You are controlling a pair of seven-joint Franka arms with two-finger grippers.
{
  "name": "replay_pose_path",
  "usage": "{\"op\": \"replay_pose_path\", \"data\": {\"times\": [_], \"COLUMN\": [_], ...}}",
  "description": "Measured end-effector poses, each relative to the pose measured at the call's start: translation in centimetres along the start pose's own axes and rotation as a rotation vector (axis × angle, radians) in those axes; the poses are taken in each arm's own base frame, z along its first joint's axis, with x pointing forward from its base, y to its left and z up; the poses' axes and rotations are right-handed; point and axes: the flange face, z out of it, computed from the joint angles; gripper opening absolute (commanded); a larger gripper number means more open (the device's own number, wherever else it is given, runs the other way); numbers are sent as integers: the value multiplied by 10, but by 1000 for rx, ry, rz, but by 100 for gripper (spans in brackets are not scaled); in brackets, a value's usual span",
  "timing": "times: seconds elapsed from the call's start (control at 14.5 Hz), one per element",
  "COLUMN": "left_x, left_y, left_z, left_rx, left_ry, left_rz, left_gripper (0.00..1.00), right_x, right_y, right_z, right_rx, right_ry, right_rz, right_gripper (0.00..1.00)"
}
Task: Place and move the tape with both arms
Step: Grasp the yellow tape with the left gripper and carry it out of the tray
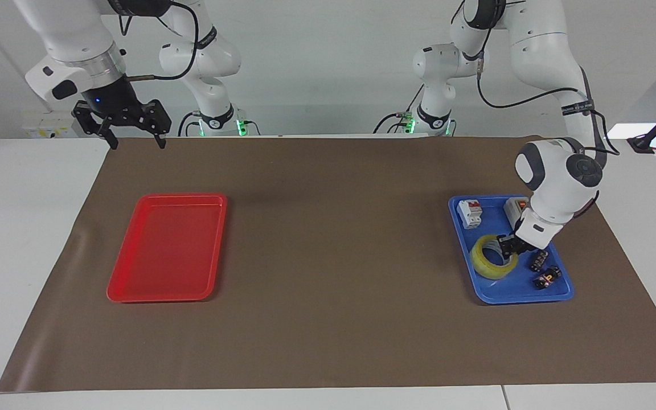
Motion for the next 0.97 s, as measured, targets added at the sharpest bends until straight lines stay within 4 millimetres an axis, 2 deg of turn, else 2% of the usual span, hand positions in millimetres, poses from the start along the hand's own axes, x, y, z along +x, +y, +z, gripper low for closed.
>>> {"op": "replay_pose_path", "data": {"times": [0.14, 0.28, 0.48, 0.69, 0.97], "left_x": [2, 3, -2, -11, -44], "left_y": [3, 14, 53, 124, 246], "left_z": [-28, -58, -83, -80, -66], "left_rx": [0, 2, 3, 5, 18], "left_ry": [-22, -31, -19, -22, 9], "left_rz": [5, 22, 26, -5, -127], "left_gripper": [0, 0, 0, 0, 0], "right_x": [0, 0, 0, 0, 0], "right_y": [0, 0, 0, 0, 0], "right_z": [0, 0, 0, 0, 0], "right_rx": [0, 0, 0, 0, 0], "right_ry": [0, 0, 0, 0, 0], "right_rz": [0, 0, 0, 0, 0], "right_gripper": [100, 100, 100, 100, 100]}}
